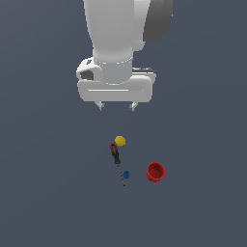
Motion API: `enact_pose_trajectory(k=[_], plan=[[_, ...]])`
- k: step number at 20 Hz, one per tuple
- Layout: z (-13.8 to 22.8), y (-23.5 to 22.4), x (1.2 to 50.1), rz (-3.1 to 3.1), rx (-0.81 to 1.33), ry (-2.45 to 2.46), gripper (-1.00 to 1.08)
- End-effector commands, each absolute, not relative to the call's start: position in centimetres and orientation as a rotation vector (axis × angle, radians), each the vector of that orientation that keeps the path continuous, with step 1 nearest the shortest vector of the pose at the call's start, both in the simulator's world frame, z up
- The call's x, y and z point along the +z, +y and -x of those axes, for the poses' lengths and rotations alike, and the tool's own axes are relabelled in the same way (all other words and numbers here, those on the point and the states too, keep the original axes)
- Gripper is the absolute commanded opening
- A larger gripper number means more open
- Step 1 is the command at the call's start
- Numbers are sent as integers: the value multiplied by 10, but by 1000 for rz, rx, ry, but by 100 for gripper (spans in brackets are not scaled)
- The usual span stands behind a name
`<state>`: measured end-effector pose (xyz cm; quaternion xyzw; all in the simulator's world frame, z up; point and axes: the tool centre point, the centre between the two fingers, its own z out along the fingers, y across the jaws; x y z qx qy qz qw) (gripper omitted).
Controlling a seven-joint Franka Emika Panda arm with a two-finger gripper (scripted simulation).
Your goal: Pick up a designated object from a clutter of objects.
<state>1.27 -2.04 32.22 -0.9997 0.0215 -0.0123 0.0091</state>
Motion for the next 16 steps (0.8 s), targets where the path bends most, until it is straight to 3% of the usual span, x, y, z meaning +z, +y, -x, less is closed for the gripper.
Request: enact_pose_trajectory(k=[1, 16], plan=[[-13, -20, 321, 3123, -37, 63, 100], [-58, -13, 265, 3134, -26, -201, 100]])
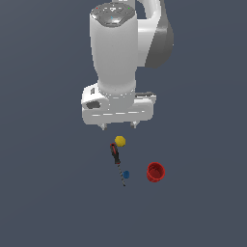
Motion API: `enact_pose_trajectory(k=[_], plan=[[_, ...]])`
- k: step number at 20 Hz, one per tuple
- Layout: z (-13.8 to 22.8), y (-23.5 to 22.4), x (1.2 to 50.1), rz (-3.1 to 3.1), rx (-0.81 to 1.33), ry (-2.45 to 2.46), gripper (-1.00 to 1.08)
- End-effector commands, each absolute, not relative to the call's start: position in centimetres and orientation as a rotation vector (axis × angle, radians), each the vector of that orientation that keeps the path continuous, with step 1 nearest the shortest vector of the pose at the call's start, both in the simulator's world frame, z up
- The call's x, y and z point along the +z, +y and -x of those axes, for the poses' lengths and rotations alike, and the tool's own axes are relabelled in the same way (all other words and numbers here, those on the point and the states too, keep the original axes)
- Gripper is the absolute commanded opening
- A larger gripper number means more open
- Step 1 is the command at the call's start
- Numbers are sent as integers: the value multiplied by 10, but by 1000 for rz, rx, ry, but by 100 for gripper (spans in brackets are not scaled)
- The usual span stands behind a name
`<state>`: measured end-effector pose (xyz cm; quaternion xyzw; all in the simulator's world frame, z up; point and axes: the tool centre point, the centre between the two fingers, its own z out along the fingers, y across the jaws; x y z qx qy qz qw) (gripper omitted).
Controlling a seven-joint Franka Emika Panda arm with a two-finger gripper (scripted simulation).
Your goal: Pick up a designated object from a clutter of objects.
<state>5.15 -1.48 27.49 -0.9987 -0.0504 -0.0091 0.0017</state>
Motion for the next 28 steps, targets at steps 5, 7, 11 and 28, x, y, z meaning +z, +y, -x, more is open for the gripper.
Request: enact_pose_trajectory(k=[5, 7, 11, 28], plan=[[-83, -8, 223, 3123, -17, -374, 100], [-92, -5, 205, 3115, -14, -445, 100], [-107, 0, 168, 3093, -8, -580, 100], [-129, 12, 92, 3029, 0, -834, 100]])
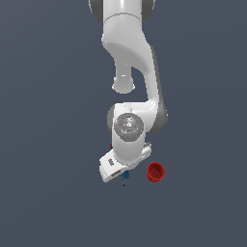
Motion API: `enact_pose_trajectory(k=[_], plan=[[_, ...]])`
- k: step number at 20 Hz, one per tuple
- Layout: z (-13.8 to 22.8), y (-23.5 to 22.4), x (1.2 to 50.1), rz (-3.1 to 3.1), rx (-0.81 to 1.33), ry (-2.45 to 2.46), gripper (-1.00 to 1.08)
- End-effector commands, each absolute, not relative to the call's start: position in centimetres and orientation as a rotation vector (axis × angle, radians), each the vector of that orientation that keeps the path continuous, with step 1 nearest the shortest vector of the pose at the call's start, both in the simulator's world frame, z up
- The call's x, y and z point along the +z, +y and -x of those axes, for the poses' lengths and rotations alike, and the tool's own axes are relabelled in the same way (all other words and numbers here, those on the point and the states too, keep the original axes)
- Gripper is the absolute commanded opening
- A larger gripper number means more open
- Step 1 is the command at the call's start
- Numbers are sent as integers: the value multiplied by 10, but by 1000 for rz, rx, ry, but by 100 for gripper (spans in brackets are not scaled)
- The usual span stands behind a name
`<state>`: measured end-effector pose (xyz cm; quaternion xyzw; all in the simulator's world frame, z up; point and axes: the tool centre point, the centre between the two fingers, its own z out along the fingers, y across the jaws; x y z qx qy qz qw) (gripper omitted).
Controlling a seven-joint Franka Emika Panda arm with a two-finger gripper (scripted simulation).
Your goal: Pick up a designated object from a clutter of objects.
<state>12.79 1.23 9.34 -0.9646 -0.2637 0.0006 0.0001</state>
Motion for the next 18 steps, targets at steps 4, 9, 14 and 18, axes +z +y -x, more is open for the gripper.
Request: enact_pose_trajectory(k=[4, 9, 14, 18], plan=[[-128, 12, 90, 3030, 2, -829, 100], [-127, 12, 69, 3029, 1, -832, 100], [-127, 12, 46, 3029, 0, -834, 100], [-128, 13, 42, 3029, 0, -834, 100]])
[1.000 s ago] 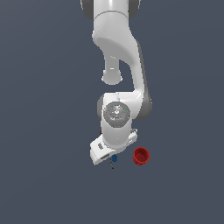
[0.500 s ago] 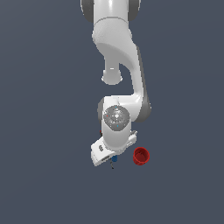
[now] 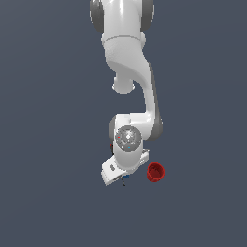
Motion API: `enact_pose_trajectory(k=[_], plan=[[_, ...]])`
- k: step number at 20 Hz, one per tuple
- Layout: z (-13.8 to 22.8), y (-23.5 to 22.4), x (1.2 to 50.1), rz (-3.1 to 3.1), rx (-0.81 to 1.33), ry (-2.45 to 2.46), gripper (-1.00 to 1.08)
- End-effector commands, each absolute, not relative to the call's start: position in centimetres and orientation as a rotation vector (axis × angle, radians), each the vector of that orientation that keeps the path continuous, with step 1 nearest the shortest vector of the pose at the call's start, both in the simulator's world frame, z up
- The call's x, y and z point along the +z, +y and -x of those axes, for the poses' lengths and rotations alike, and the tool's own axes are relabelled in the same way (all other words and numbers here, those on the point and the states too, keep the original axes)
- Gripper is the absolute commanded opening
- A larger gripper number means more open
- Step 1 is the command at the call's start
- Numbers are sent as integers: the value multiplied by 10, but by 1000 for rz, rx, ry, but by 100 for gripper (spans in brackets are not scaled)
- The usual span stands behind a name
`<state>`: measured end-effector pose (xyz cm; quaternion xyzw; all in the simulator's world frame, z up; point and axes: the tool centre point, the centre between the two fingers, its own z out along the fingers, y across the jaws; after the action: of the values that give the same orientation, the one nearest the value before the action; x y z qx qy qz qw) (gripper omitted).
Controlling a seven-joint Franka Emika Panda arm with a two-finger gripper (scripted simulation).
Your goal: Pick up a designated object from a clutter of objects.
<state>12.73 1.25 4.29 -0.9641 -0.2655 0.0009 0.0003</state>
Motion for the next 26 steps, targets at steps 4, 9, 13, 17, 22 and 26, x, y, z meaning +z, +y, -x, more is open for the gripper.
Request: enact_pose_trajectory(k=[4, 9, 13, 17, 22, 26], plan=[[-129, 13, 42, 3029, 0, -834, -100], [-129, 13, 42, 3029, 0, -834, -100], [-128, 12, 43, 3029, 0, -834, -100], [-126, 9, 47, 3029, 0, -834, -100], [-119, -3, 63, 3029, 0, -834, -100], [-110, -19, 84, 3029, 0, -834, -100]])
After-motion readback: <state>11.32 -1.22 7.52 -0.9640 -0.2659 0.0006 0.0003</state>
